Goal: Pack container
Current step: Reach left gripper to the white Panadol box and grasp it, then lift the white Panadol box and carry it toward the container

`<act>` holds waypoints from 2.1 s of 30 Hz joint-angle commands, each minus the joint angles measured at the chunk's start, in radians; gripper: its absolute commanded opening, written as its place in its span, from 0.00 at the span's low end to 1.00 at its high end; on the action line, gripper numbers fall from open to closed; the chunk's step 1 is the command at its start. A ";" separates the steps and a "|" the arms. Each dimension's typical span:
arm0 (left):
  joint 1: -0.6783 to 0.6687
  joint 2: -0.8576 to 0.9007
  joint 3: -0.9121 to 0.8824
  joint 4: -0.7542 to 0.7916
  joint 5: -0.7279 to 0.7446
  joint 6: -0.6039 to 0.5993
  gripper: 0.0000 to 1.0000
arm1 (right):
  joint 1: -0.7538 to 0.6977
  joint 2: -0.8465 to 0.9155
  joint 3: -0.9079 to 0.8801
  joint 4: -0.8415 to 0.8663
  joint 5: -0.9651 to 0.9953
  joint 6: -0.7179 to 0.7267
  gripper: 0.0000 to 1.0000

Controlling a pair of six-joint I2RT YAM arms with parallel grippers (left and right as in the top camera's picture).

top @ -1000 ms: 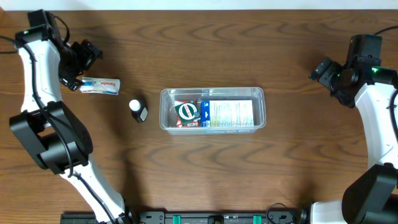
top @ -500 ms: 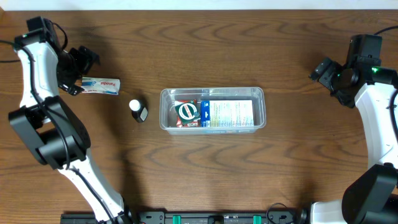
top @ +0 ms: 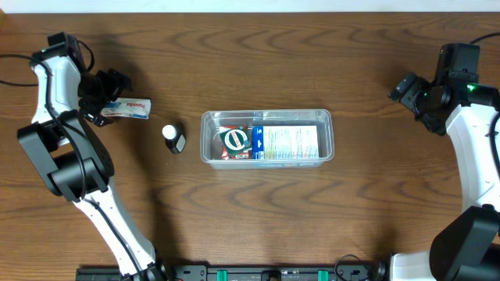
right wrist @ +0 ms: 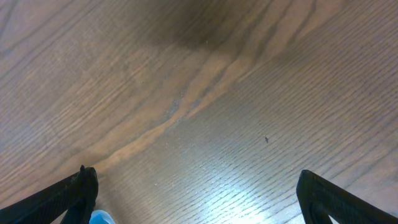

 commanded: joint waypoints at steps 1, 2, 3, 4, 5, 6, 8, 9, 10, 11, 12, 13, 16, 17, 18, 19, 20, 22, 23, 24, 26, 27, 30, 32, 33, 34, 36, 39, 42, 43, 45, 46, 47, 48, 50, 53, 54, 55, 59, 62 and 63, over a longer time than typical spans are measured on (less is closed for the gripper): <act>0.002 0.031 0.006 -0.010 -0.016 0.014 0.98 | -0.003 0.002 0.001 -0.001 0.003 0.011 0.99; 0.002 0.033 0.006 -0.010 -0.016 0.021 0.98 | -0.003 0.002 0.001 -0.001 0.003 0.011 0.99; 0.002 0.034 0.006 -0.010 -0.016 0.031 0.98 | -0.003 0.002 0.001 -0.001 0.004 0.011 0.99; 0.002 0.035 0.006 -0.010 -0.016 0.046 0.98 | -0.003 0.002 0.001 -0.001 0.003 0.011 0.99; 0.002 0.036 0.006 -0.010 -0.016 0.063 0.98 | -0.003 0.002 0.001 -0.001 0.003 0.011 0.99; 0.002 0.036 0.006 -0.011 -0.016 0.082 0.98 | -0.003 0.002 0.001 -0.001 0.003 0.011 0.99; 0.002 0.036 0.006 -0.015 -0.016 0.112 0.99 | -0.003 0.002 0.001 -0.001 0.003 0.011 0.99; 0.002 0.036 0.006 -0.018 -0.018 0.126 0.99 | -0.003 0.002 0.001 -0.001 0.003 0.011 0.99; 0.002 0.036 0.006 -0.023 -0.025 0.131 0.98 | -0.003 0.002 0.001 -0.001 0.003 0.011 0.99; 0.002 0.036 0.006 -0.032 -0.042 0.131 0.96 | -0.003 0.002 0.001 -0.001 0.003 0.011 0.99; 0.002 0.036 0.006 -0.039 -0.058 0.132 0.94 | -0.003 0.002 0.001 -0.001 0.003 0.011 0.99; 0.002 0.036 0.006 -0.046 -0.071 0.136 0.92 | -0.003 0.002 0.001 -0.001 0.003 0.011 0.99; 0.002 0.036 0.006 -0.056 -0.079 0.196 0.85 | -0.003 0.002 0.001 0.000 0.003 0.011 0.99; 0.002 0.036 0.006 -0.061 -0.093 0.198 0.84 | -0.003 0.002 0.001 -0.001 0.004 0.011 0.99; 0.002 0.036 0.006 -0.066 -0.107 0.199 0.83 | -0.003 0.002 0.001 -0.001 0.003 0.011 0.99; 0.002 0.036 0.006 -0.071 -0.119 0.198 0.82 | -0.003 0.002 0.001 -0.001 0.003 0.011 0.99; 0.002 0.036 0.006 -0.074 -0.125 0.198 0.82 | -0.003 0.002 0.001 -0.001 0.003 0.011 0.99; 0.001 0.036 0.005 -0.077 -0.141 0.199 0.79 | -0.003 0.002 0.001 -0.001 0.003 0.011 0.99; 0.001 0.036 0.005 -0.078 -0.147 0.199 0.77 | -0.003 0.002 0.001 -0.001 0.003 0.011 0.99; 0.002 0.036 0.005 -0.079 -0.148 0.199 0.75 | -0.003 0.002 0.001 -0.001 0.003 0.011 0.99; 0.001 0.036 0.005 -0.079 -0.147 0.199 0.71 | -0.003 0.002 0.001 -0.001 0.004 0.011 0.99; 0.000 0.036 0.005 -0.079 -0.148 0.198 0.69 | -0.003 0.002 0.001 -0.001 0.003 0.011 0.99; 0.000 0.036 0.005 -0.080 -0.147 0.199 0.68 | -0.003 0.002 0.001 -0.001 0.003 0.011 0.99; 0.000 0.036 0.005 -0.081 -0.147 0.214 0.68 | -0.003 0.002 0.001 -0.001 0.003 0.011 0.99; 0.000 0.036 0.005 -0.081 -0.147 0.221 0.68 | -0.003 0.002 0.001 -0.001 0.003 0.011 0.99; 0.000 0.036 0.005 -0.081 -0.147 0.237 0.69 | -0.003 0.002 0.001 -0.001 0.003 0.011 0.99; 0.001 0.036 0.005 -0.077 -0.147 0.258 0.69 | -0.003 0.002 0.001 -0.001 0.003 0.011 0.99; 0.000 0.036 0.005 -0.071 -0.160 0.263 0.69 | -0.004 0.002 0.001 -0.001 0.004 0.011 0.99; 0.000 0.036 0.005 -0.058 -0.166 0.266 0.69 | -0.004 0.002 0.001 -0.001 0.003 0.011 0.99; 0.001 0.036 0.005 -0.055 -0.166 0.266 0.70 | -0.004 0.002 0.001 -0.001 0.004 0.011 0.99; 0.000 0.036 0.005 -0.051 -0.166 0.266 0.69 | -0.004 0.002 0.001 -0.001 0.003 0.011 0.99; 0.000 0.036 0.005 -0.051 -0.166 0.265 0.69 | -0.004 0.002 0.001 -0.001 0.003 0.011 0.99; 0.000 0.036 0.005 -0.051 -0.166 0.265 0.70 | -0.004 0.002 0.001 -0.001 0.003 0.011 0.99; 0.000 0.036 0.003 -0.050 -0.170 0.257 0.69 | -0.004 0.002 0.001 -0.001 0.003 0.011 0.99; 0.000 0.036 -0.004 -0.051 -0.199 0.223 0.69 | -0.004 0.002 0.001 -0.001 0.003 0.011 0.99; 0.000 0.036 -0.030 -0.045 -0.240 0.166 0.69 | -0.004 0.002 0.001 -0.001 0.003 0.011 0.99; 0.000 0.036 -0.041 -0.038 -0.241 0.159 0.69 | -0.004 0.002 0.001 -0.001 0.003 0.011 0.99; 0.000 0.036 -0.054 -0.031 -0.243 0.154 0.70 | -0.005 0.002 0.001 -0.001 0.003 0.011 0.99; 0.000 0.036 -0.088 -0.010 -0.243 0.149 0.69 | -0.004 0.002 0.001 -0.001 0.003 0.011 0.99; 0.000 0.036 -0.088 -0.010 -0.243 0.148 0.64 | -0.005 0.002 0.001 -0.001 0.003 0.011 0.99; 0.000 0.036 -0.089 -0.010 -0.243 0.148 0.58 | -0.004 0.002 0.001 -0.001 0.003 0.011 0.99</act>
